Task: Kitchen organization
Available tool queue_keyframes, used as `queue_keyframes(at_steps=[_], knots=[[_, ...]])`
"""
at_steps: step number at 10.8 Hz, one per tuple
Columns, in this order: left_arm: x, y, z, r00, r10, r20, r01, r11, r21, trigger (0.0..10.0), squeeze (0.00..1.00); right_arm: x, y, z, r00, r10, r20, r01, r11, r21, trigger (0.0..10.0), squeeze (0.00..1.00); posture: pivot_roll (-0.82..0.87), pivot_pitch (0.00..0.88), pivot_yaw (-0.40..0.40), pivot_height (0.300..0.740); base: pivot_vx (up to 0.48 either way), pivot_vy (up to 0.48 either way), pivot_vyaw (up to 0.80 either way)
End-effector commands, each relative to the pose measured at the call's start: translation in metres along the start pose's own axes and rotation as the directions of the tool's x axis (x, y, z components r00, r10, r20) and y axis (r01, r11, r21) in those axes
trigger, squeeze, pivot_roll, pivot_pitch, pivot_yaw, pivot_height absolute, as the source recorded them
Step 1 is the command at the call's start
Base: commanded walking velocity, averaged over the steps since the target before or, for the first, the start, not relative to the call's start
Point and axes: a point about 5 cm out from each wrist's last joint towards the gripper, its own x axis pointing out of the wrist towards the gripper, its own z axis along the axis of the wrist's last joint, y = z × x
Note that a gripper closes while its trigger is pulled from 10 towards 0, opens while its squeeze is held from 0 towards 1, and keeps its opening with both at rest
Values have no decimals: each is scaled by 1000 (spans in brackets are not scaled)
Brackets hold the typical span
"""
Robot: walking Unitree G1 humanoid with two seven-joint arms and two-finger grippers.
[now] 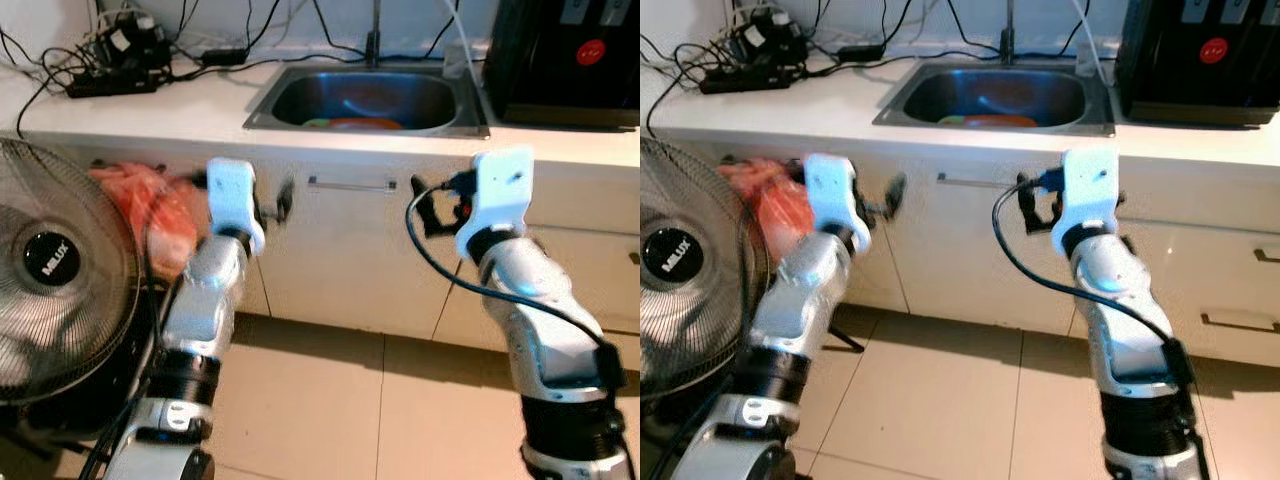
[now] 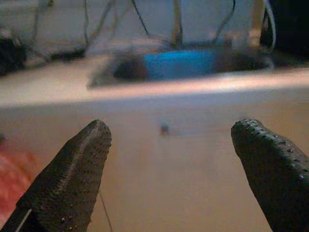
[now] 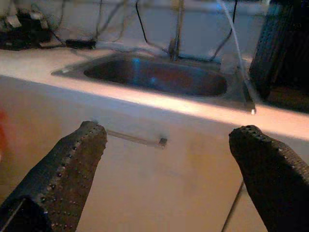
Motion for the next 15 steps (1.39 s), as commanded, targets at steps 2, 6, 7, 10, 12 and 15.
queue_keyframes(at_steps=[2,6,7,10,12,15], knots=[[-11,5,-49,986,-9,-169,12,1000,17,10000,0,0,-2,-34,995,-21,-93,20,1000,-9,10000,0,-63,0,81,740,0,0,-606],[-49,19,-133,864,37,-502,-85,994,-73,10000,0,-2,0,-114,949,-8,-314,11,1000,7,10000,0,-55,0,76,740,0,0,-511],[-61,24,-150,823,56,-565,-107,993,-57,10000,0,-1,5,-133,934,4,-357,9,999,33,10000,0,-52,0,72,740,0,0,-756],[-100,21,-189,677,-1,-736,-43,998,-41,10000,0,-18,24,-201,808,42,-588,23,995,102,10000,0,-69,0,75,740,0,0,-763],[-101,20,-190,656,-14,-754,-43,997,-56,10000,0,-34,35,-224,739,59,-672,32,992,122,10000,0,-60,0,68,740,0,0,-763],[-99,20,-189,637,-50,-769,73,997,-4,10000,0,-52,35,-243,673,4,-740,151,978,143,10000,0,-68,0,77,740,0,0,-763]])
